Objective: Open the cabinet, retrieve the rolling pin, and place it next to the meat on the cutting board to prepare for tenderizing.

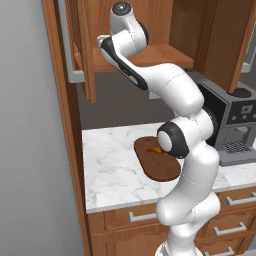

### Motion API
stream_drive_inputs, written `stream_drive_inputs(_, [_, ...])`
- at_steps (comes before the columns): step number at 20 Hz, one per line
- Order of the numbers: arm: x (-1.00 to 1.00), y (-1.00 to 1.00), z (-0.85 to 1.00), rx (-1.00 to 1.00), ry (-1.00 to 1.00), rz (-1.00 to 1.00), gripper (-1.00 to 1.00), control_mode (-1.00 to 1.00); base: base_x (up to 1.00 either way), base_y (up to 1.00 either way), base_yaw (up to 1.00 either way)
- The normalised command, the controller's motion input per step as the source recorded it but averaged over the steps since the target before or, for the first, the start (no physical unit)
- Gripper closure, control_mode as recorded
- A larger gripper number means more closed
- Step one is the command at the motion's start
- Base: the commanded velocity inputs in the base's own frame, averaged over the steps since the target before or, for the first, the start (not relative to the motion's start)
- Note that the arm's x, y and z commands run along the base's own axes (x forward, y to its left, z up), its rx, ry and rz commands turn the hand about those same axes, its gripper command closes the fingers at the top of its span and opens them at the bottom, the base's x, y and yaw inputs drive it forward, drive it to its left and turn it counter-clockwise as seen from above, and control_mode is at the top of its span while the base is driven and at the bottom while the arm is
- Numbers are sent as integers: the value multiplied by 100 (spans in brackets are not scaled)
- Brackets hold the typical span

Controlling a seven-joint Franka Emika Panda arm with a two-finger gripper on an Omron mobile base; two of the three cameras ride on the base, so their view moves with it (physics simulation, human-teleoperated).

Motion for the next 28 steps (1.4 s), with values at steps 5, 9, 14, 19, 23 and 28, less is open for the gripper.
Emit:
stream_drive_inputs(5, [-2, 1, -30, 3, -2, 0, 100, -100, 0, 0, 0])
stream_drive_inputs(9, [-36, -1, -1, 2, -8, -3, 100, -100, 0, 0, 0])
stream_drive_inputs(14, [-75, -10, 0, 1, -14, -4, 100, -100, 0, 0, 0])
stream_drive_inputs(19, [-90, -7, 0, 0, -10, -5, 100, -100, 0, 0, 0])
stream_drive_inputs(23, [-88, -25, 0, 0, -8, -4, 100, -100, 0, 0, 0])
stream_drive_inputs(28, [-91, -44, -1, 0, -8, -4, 100, -100, 0, 0, 0])
